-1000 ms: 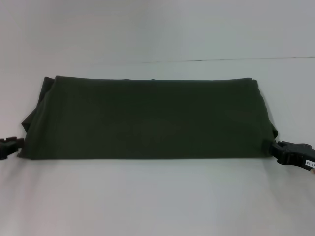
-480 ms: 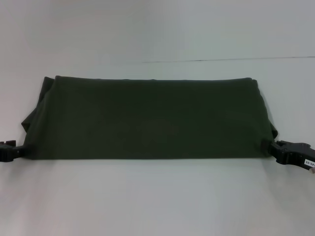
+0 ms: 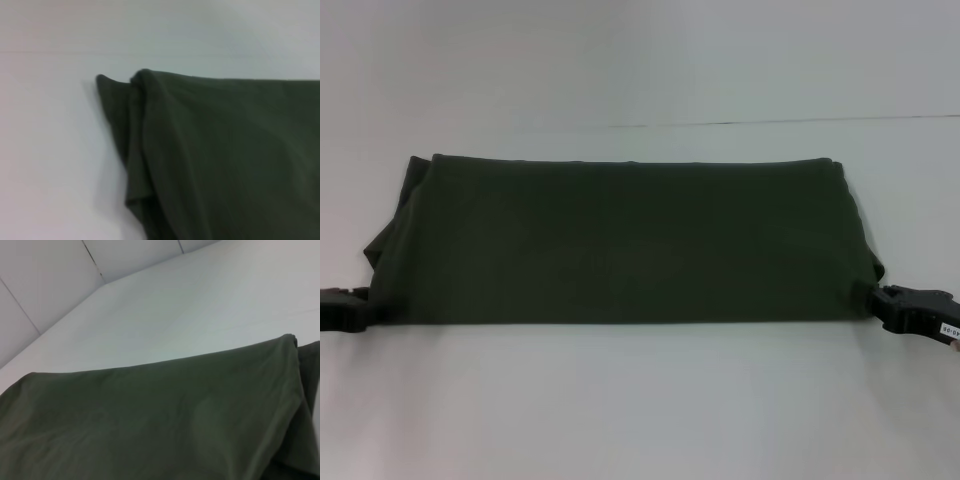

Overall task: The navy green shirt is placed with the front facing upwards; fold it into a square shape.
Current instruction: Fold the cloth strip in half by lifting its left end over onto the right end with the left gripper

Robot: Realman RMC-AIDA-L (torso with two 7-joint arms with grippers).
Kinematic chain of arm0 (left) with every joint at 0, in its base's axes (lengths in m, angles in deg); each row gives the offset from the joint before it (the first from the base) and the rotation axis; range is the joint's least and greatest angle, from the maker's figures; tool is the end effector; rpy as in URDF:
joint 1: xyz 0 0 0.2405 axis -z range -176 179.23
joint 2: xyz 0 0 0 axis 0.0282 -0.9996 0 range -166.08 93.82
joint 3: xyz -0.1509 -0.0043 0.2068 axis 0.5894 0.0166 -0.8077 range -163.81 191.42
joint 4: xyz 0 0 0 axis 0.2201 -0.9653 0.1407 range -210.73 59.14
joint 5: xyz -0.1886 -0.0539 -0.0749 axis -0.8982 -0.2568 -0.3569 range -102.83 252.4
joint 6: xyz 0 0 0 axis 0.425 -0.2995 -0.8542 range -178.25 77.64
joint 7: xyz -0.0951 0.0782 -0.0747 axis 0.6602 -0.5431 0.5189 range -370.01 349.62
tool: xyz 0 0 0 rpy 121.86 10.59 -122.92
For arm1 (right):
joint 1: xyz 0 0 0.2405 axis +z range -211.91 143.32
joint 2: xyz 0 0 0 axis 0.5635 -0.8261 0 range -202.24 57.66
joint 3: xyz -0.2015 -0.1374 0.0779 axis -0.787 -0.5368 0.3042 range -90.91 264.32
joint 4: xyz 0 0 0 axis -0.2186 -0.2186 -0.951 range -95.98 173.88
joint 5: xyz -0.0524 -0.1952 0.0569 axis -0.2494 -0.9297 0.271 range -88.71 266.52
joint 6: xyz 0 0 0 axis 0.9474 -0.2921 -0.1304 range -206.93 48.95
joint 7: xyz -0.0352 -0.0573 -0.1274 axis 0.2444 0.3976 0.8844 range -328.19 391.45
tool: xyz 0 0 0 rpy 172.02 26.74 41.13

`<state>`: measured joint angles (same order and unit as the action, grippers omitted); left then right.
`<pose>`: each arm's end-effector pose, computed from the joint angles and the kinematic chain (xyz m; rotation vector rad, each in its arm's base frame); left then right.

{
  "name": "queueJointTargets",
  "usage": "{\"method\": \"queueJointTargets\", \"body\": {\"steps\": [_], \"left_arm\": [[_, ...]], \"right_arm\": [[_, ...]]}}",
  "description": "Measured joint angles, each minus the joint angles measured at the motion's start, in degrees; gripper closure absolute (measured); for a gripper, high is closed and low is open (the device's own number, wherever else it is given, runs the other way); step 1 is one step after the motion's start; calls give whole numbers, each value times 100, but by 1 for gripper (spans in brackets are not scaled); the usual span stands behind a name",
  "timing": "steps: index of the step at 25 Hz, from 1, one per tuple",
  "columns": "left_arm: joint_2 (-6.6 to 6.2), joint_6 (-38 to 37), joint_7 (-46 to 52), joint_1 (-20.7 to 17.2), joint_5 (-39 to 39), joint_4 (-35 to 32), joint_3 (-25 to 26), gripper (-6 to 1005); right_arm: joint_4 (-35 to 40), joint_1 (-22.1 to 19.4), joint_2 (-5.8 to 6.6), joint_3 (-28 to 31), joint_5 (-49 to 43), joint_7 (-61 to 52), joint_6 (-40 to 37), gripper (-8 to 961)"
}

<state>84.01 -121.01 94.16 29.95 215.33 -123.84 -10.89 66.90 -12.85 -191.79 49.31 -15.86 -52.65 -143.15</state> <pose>-0.3569 0.3391 0.0505 -2.1785 -1.2102 -0.2028 0.3578 0.3120 -0.0099 -2.1239 1.1983 0.6174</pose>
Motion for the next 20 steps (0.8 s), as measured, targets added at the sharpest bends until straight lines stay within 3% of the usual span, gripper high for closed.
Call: {"method": "queueJointTargets", "body": {"steps": [14, 20], "left_arm": [[11, 7, -60, -9, -1, -26, -184, 664], [10, 23, -93, -5, 19, -13, -185, 888]], "right_arm": [[0, -10, 6, 8, 0, -1, 0, 932], [6, -9, 6, 12, 0, -1, -5, 932]]}}
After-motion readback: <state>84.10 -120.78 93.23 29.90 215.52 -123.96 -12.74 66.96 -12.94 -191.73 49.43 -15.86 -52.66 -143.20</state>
